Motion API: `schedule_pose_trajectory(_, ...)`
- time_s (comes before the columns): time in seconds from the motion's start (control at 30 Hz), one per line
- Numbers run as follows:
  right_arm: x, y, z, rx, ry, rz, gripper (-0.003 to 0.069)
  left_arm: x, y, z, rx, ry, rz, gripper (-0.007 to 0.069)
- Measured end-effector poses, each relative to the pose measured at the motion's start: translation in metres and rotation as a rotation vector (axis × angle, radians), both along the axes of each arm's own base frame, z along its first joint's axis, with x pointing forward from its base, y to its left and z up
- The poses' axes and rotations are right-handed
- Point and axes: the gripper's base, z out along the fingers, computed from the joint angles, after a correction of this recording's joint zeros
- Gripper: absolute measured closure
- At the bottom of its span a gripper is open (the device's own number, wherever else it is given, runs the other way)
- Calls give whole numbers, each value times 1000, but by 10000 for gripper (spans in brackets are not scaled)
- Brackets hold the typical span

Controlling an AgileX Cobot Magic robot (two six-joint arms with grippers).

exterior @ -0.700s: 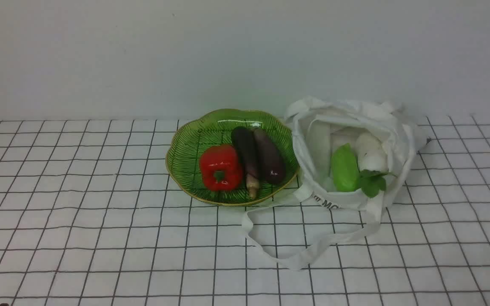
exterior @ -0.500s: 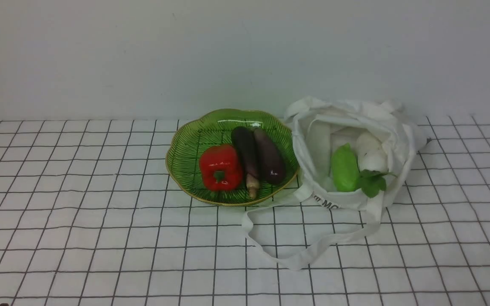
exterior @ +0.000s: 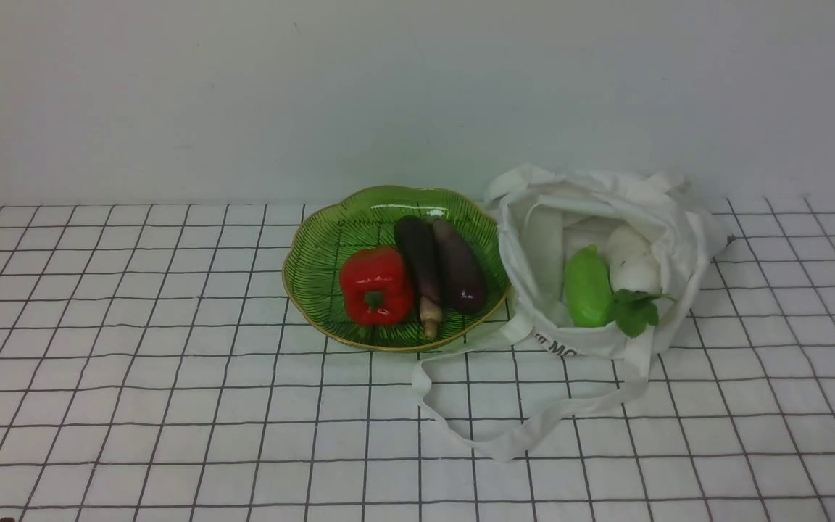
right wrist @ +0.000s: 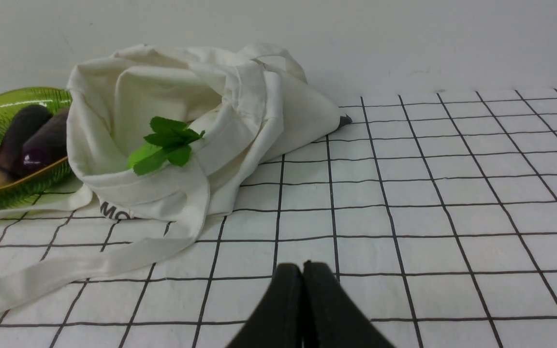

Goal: Take vegetables from bag on white checkered tablecloth place on plate.
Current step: 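Reach into the cloth bag and grasp the green vegetable inside with the right gripper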

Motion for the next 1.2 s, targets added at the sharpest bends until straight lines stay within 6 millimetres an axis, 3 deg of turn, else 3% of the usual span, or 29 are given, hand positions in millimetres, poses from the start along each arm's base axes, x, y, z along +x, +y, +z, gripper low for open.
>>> schedule_pose_trajectory(0.9,0,0,0,16,0,-1,674,0,0,0,0,0,0,632)
schedule_pose_trajectory(0.97,0,2,0,137,3,-4,674,0,0,0,0,0,0,632)
schedule_pose_trajectory(1.03,0,8,0,523,24,-20,674,0,0,0,0,0,0,632)
schedule_pose_trajectory(1.2,-1,16,2,1091,81,-38,674,0,0,0,0,0,0,632)
